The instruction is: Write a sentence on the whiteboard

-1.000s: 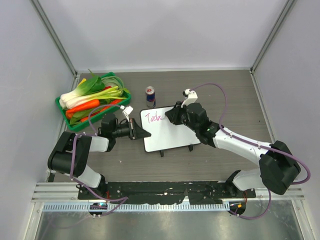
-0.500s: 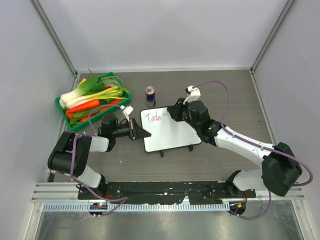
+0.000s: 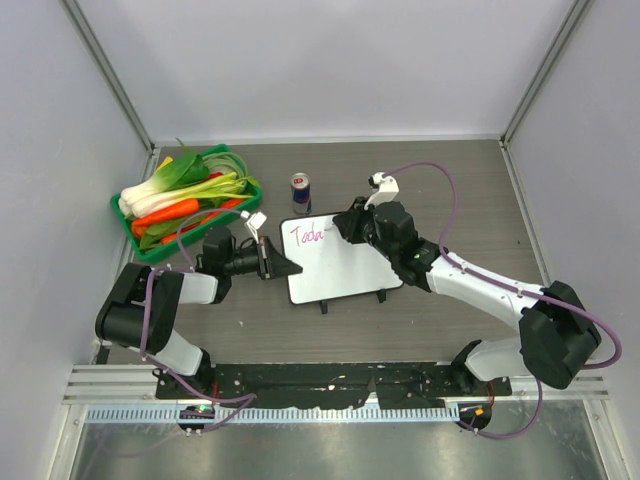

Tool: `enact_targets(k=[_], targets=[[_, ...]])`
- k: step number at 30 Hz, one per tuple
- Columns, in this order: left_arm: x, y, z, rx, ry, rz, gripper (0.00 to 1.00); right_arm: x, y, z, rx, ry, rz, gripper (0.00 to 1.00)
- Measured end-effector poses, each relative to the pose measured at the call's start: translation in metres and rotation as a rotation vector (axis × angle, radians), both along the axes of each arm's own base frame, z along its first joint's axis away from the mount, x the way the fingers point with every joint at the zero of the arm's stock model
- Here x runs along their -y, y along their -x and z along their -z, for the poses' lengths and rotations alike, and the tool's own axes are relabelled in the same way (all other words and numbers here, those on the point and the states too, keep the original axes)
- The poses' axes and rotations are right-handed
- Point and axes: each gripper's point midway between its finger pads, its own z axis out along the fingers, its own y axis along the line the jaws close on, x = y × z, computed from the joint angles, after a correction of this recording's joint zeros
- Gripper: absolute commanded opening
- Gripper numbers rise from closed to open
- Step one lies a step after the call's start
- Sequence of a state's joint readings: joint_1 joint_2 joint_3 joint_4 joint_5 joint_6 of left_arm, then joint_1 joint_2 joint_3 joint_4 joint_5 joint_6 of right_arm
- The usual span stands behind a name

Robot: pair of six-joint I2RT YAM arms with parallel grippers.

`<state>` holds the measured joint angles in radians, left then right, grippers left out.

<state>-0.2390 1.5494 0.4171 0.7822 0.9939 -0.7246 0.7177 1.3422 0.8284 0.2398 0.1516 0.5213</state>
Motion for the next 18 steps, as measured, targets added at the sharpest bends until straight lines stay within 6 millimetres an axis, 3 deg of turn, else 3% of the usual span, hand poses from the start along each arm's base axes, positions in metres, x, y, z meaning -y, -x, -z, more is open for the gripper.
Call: enact_targets(k=[18], targets=[[0.0, 0.0002, 0.0004, -0.003, 0.0, 0.0, 0.0, 0.0013, 0.0065, 0.0091, -0.013, 0.002, -0.017, 0.01]])
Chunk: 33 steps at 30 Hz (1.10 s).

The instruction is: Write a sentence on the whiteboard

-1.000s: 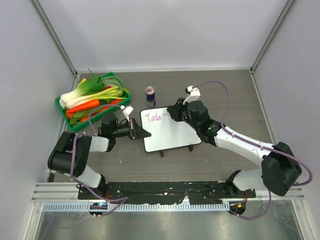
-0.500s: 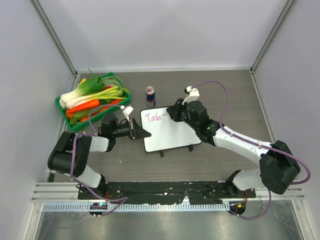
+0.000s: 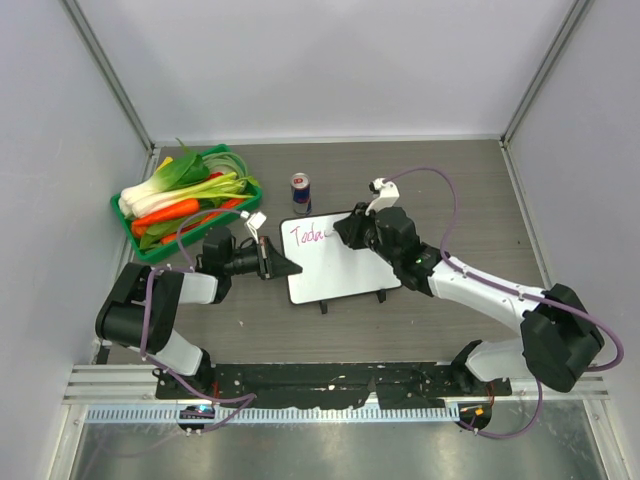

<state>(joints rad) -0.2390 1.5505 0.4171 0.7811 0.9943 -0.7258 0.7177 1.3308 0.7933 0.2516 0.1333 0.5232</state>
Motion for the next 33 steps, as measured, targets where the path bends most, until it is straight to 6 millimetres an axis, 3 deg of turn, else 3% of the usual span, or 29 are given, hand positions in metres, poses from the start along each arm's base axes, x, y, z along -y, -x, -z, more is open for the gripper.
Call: enact_targets(k=[14, 33], targets=[[0.0, 0.0, 0.0, 0.002, 0.001, 0.001, 0.0, 0.005, 0.007, 0.003, -0.006, 0.0, -0.003, 0.0], [0.0, 0.0, 0.0, 0.003, 0.0, 0.001, 0.0, 0.013, -0.009, -0.014, 0.029, -0.014, 0.06, 0.01]])
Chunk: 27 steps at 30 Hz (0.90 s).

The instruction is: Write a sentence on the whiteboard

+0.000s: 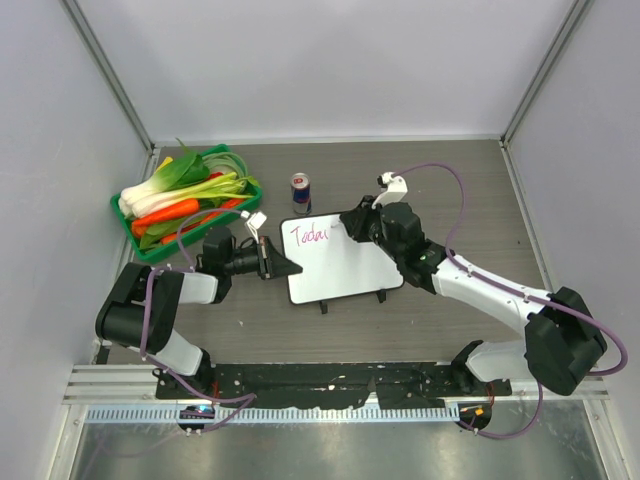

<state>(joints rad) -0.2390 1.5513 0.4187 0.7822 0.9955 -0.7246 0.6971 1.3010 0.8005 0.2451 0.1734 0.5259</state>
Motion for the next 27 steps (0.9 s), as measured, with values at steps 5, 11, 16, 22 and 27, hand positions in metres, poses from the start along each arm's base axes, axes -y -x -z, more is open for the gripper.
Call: enact_targets(k=[5, 11, 16, 22, 27], targets=[[0.0, 0.0, 0.0, 0.0, 0.0, 0.0, 0.0, 0.0, 0.0, 0.002, -0.004, 0.003, -0.002, 0.01], [0.0, 0.0, 0.0, 0.0, 0.0, 0.0, 0.0, -0.002, 0.002, 0.004, -0.013, 0.006, -0.016, 0.01], [0.0, 0.0, 0.0, -0.001, 0.0, 0.0, 0.0, -0.001, 0.006, 0.012, -0.03, 0.015, -0.025, 0.01], [0.0, 0.0, 0.001, -0.004, 0.0, 0.0, 0.0, -0.002, 0.008, 0.017, -0.037, 0.016, -0.035, 0.01], [0.0, 0.0, 0.001, -0.005, 0.0, 0.0, 0.0, -0.002, 0.008, 0.016, -0.037, 0.012, -0.038, 0.01]])
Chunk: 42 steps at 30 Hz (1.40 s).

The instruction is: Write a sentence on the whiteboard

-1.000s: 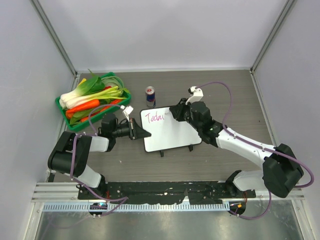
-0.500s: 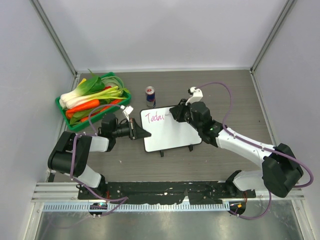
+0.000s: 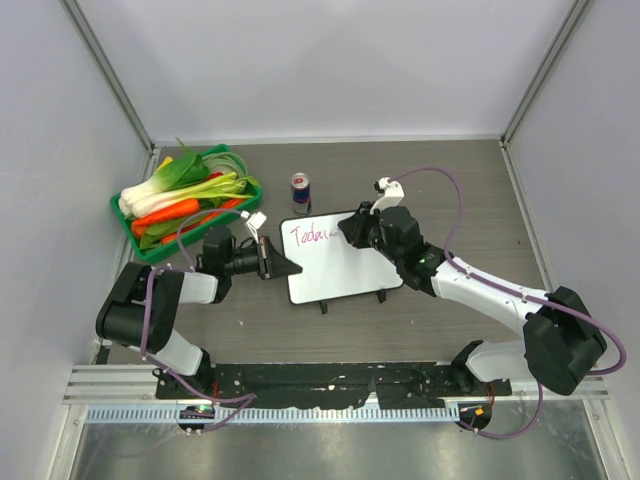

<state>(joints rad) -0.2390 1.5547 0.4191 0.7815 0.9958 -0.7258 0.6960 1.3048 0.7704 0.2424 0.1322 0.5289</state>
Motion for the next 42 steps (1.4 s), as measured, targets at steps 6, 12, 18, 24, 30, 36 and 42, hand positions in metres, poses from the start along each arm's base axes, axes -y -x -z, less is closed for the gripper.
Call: enact_targets(k=[6, 12, 18, 24, 30, 36, 42], targets=[[0.0, 0.0, 0.0, 0.001, 0.0, 0.001, 0.0, 0.0, -0.001, -0.003, 0.004, -0.003, 0.001, 0.01], [0.0, 0.0, -0.001, 0.004, 0.001, 0.001, 0.0, -0.001, -0.004, -0.011, 0.018, -0.012, 0.007, 0.01], [0.0, -0.001, -0.001, 0.005, 0.001, 0.001, 0.0, -0.001, -0.007, -0.008, 0.014, -0.005, 0.017, 0.01], [0.0, 0.0, 0.0, 0.001, 0.001, 0.001, 0.0, -0.002, -0.007, -0.007, 0.014, -0.005, 0.016, 0.01], [0.0, 0.0, 0.0, 0.0, 0.0, 0.0, 0.0, -0.003, -0.006, -0.005, 0.013, -0.007, 0.011, 0.01], [0.0, 0.0, 0.0, -0.001, 0.0, 0.0, 0.0, -0.003, -0.002, 0.0, 0.006, -0.009, -0.008, 0.01], [0.0, 0.0, 0.0, -0.001, 0.0, 0.0, 0.0, -0.004, 0.003, 0.004, -0.003, -0.01, -0.028, 0.01]])
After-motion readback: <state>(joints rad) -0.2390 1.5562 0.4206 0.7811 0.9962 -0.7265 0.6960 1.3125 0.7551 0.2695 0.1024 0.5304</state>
